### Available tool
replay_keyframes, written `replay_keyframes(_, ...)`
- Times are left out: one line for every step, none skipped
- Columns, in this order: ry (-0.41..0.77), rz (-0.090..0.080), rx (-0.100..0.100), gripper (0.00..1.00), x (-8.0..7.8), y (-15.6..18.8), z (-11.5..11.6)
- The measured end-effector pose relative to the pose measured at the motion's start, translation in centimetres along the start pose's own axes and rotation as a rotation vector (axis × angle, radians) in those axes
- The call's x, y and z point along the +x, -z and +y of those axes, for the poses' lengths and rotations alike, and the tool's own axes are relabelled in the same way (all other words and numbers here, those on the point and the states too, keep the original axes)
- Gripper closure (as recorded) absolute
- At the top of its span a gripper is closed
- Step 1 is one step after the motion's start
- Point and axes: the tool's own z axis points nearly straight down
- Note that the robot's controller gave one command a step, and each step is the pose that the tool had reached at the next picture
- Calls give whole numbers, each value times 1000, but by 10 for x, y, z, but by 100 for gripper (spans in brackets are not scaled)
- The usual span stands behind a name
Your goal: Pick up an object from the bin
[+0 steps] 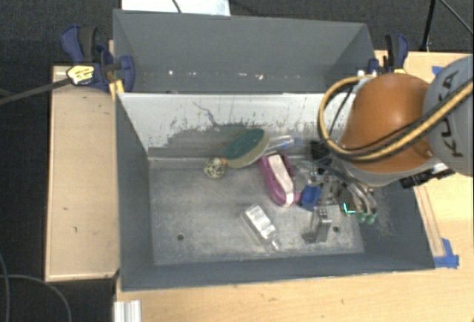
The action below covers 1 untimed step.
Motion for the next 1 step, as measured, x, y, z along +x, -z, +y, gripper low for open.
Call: replay_keyframes(136,-5,1,0,-46,-101,-28)
